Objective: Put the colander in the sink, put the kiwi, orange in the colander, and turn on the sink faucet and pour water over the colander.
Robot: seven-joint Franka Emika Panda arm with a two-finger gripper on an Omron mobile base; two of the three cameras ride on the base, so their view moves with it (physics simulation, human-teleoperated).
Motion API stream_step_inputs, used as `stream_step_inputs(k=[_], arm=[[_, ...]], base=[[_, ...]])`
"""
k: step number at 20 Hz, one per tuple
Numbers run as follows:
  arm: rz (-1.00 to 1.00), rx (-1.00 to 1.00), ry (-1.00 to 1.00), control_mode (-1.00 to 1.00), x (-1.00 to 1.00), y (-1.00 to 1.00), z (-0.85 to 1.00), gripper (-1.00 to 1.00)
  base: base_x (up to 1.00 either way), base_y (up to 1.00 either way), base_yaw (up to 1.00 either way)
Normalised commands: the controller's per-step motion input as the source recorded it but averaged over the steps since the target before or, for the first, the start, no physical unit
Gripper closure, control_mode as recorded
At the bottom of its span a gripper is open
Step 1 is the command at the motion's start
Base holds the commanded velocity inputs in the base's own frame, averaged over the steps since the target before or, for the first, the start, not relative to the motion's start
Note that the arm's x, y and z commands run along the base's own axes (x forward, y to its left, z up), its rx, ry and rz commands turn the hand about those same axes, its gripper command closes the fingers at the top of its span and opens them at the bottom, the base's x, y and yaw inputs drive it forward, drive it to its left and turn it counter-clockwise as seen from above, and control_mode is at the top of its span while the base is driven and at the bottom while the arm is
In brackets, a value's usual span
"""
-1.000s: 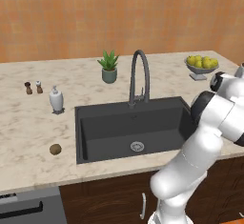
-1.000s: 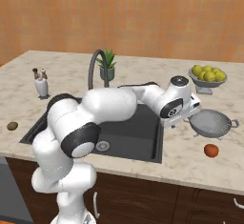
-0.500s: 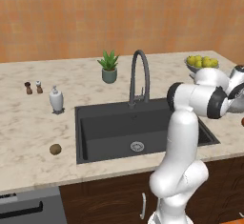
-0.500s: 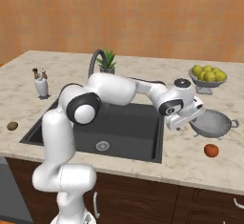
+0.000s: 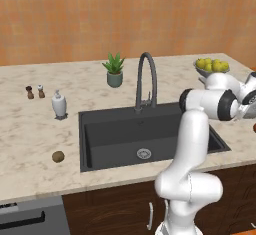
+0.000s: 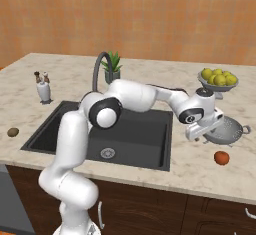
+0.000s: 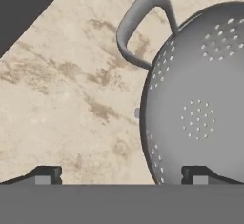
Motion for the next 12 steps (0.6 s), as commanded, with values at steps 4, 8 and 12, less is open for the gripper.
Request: stream_step_inputs(k=[4, 8, 12], arm=[[0.0, -0.11, 0.03, -1.0, 0.32, 0.0, -0.45, -1.0], [0.0, -0.1, 0.01, -1.0, 0.31, 0.0, -0.46, -1.0], [0.0, -0.07, 0.0, -1.0, 0.31, -0.05, -0.4, -1.0]], base=[[0.0, 0.0, 0.0], [0.0, 0.0, 0.0], [0.0, 0.0, 0.0]])
